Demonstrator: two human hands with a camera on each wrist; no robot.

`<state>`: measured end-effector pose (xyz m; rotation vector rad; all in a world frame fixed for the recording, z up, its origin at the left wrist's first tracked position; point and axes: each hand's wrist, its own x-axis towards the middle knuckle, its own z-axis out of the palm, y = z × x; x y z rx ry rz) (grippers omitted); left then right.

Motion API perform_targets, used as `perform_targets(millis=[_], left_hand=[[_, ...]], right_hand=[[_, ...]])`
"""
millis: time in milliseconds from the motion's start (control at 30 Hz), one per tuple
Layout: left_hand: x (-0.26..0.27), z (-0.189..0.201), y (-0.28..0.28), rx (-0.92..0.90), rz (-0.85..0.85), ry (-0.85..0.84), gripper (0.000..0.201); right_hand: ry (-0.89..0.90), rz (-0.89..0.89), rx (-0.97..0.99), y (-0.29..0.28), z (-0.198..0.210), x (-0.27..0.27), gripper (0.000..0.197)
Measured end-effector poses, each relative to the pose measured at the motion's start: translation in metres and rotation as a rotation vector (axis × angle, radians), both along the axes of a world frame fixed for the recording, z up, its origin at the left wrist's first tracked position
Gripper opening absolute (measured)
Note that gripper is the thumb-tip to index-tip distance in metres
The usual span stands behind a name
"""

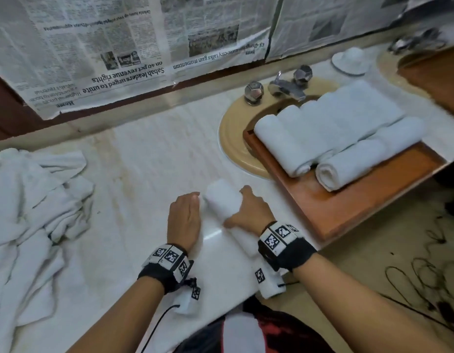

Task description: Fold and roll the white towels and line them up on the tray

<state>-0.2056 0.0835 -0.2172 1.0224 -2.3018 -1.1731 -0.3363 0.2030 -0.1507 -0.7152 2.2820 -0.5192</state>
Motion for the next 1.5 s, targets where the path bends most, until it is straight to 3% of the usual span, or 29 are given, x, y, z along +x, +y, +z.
perform_targets(millis=[67,133,200,267,367,433,500,600,667,800,867,967,1133,1367,1500], left_hand=[[-0.018,0.005,0.005,-0.016,-0.065,-0.042,0.048],[-0.043,0.019,0.014,-0.003,-0.124,-0.038,0.027],[-0.074,0.034,0.024,-0.015,-0.187,-0.029,0.019],[-0.11,0.047,0.035,-0.066,-0.271,-0.004,0.022],[-0.168,0.074,0.056,-0.15,-0.418,0.059,0.023],[-0.206,0.088,0.073,-0.216,-0.535,0.048,0.029],[-0.241,0.095,0.09,-0.265,-0.64,-0.02,0.034],[-0.285,0.098,0.115,-0.362,-0.77,-0.123,0.051],[-0.309,0.096,0.129,-0.447,-0.815,-0.246,0.064],[-0.338,0.084,0.149,-0.641,-0.875,-0.542,0.088],[-0.345,0.078,0.152,-0.679,-0.886,-0.596,0.09],[-0.349,0.074,0.152,-0.702,-0.873,-0.61,0.091],[-0.348,0.074,0.154,-0.714,-0.855,-0.603,0.089],[-0.347,0.075,0.155,-0.705,-0.842,-0.605,0.088],[-0.346,0.075,0.155,-0.696,-0.848,-0.617,0.089]], right_hand=[[-0.052,-0.2,-0.138,0.022,0.01,-0.019,0.085],[-0.156,-0.407,-0.327,0.046,0.027,-0.036,0.087],[-0.296,-0.62,-0.513,0.071,0.042,-0.054,0.078],[-0.38,-0.797,-0.644,0.098,0.049,-0.079,0.073],[-0.453,-1.039,-0.748,0.134,0.047,-0.123,0.088],[-0.46,-1.18,-0.809,0.16,0.045,-0.154,0.086],[-0.445,-1.311,-0.91,0.184,0.044,-0.186,0.071],[-0.355,-1.479,-0.977,0.209,0.039,-0.234,0.091],[-0.245,-1.548,-0.959,0.22,0.032,-0.266,0.091],[-0.15,-1.581,-0.847,0.23,0.033,-0.318,0.108],[-0.106,-1.593,-0.776,0.232,0.028,-0.342,0.093],[0.014,-1.552,-0.62,0.223,0.028,-0.353,0.079],[0.213,-1.405,-0.347,0.211,0.008,-0.352,0.074],[0.171,-1.306,-0.238,0.215,0.005,-0.348,0.07],[0.239,-1.298,-0.128,0.207,0.006,-0.345,0.065]])
